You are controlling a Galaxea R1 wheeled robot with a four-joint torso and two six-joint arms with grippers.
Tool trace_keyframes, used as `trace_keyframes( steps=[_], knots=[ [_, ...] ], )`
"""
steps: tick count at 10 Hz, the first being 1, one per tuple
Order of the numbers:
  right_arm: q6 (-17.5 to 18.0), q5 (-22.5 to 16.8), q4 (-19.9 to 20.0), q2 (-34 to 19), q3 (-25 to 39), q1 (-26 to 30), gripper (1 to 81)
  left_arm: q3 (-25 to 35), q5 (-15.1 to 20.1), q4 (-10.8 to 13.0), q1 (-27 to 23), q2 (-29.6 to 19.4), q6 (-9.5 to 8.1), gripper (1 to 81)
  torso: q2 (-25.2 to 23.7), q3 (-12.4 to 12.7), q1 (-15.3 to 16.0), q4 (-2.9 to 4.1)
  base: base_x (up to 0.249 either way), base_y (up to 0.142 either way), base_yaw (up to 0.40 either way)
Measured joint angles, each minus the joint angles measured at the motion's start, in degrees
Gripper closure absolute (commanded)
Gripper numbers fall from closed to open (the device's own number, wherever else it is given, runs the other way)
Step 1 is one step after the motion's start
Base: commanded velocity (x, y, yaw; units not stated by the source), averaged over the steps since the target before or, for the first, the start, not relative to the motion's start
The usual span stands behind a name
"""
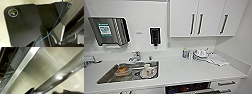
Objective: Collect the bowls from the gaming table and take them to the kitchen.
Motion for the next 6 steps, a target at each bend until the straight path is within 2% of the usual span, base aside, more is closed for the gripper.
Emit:
trace_keyframes(
  steps=[1, 3, 4, 6],
  knots=[
    [-0.41, -1.07, -0.04, -1.51, 4.06, 0.18, 1.0, 0.01, 0.01, 0.0, -0.01, 0.2, 0.0, 1.0, 0.0, 0.0, 0.02, 0.0, 0.0, 0.0, 0.0],
    [-0.78, -1.62, -0.61, -3.08, 9.7, -3.58, 1.0, 0.04, -0.02, 0.0, -0.48, 0.49, 0.0, 1.0, 0.0, 0.0, 0.02, 0.0, 0.0, 0.0, 0.0],
    [-0.98, -1.54, -2.1, -3.36, 10.67, -5.63, 1.0, 0.01, -0.05, 0.0, -0.67, 0.44, 0.0, 1.0, 0.0, 0.0, 0.02, 0.0, 0.0, 0.0, 0.0],
    [-1.19, -1.49, -7.81, -3.12, 9.44, -11.11, 1.0, 0.01, -0.27, -0.02, -0.78, 0.49, 0.0, 1.0, 0.0, 0.0, 0.04, 0.0, 0.0, 0.0, 0.0]
  ],
)
